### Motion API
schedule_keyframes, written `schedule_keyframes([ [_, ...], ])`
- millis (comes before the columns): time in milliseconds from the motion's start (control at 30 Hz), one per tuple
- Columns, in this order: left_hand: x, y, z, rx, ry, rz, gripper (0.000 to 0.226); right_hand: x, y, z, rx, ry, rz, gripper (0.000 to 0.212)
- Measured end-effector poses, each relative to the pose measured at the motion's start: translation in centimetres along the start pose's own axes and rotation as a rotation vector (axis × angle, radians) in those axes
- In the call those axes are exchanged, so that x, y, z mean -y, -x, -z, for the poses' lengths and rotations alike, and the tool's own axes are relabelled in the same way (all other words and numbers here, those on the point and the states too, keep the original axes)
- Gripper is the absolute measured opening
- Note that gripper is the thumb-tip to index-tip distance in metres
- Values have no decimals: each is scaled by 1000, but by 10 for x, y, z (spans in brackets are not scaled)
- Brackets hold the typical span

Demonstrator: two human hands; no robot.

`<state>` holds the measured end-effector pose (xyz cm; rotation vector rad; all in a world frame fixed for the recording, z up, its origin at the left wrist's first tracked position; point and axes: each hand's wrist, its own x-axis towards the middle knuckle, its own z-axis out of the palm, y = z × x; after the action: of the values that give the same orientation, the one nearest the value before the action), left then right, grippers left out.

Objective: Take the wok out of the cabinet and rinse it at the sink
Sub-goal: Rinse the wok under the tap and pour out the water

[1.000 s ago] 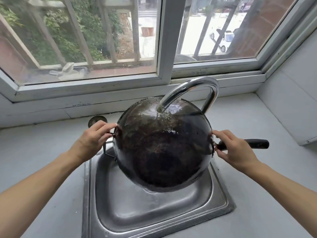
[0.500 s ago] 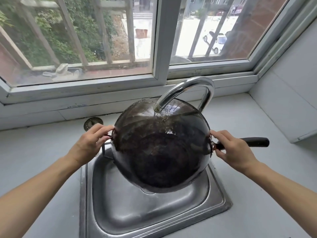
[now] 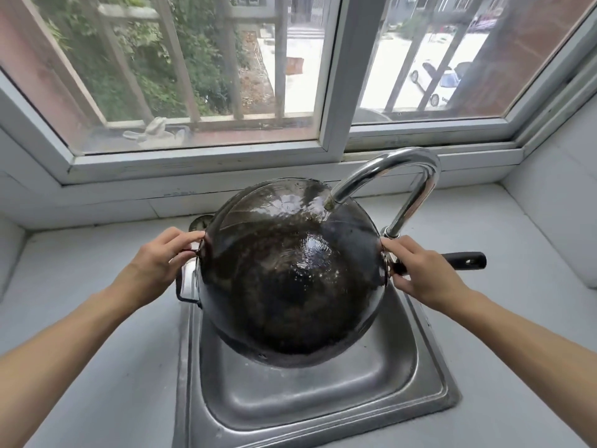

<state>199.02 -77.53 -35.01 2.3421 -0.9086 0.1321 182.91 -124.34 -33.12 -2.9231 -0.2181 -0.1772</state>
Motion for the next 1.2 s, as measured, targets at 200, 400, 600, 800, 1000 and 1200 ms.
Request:
schedule_keyframes([
  [200,-2,-3,4,49,20,42,38,-1,-5,1,71,9,5,74],
  [400,-7,-10,3,86,12,36,37,-1,-1,3,103,42,-25,73],
  [600,-14,-17,3,101,8,40,37,-4,2,3,134,25,-29,73],
  [800,-15,-26,4,88,-8,47,37,-9,-1,0,163,35,-47,75],
  [1000,-18,-35,5,99,-52,14,36,-12,-1,0,167,26,-63,75],
  [1200,-20,-41,4,78,-36,10,38,-14,-5,-2,170,17,-80,77],
])
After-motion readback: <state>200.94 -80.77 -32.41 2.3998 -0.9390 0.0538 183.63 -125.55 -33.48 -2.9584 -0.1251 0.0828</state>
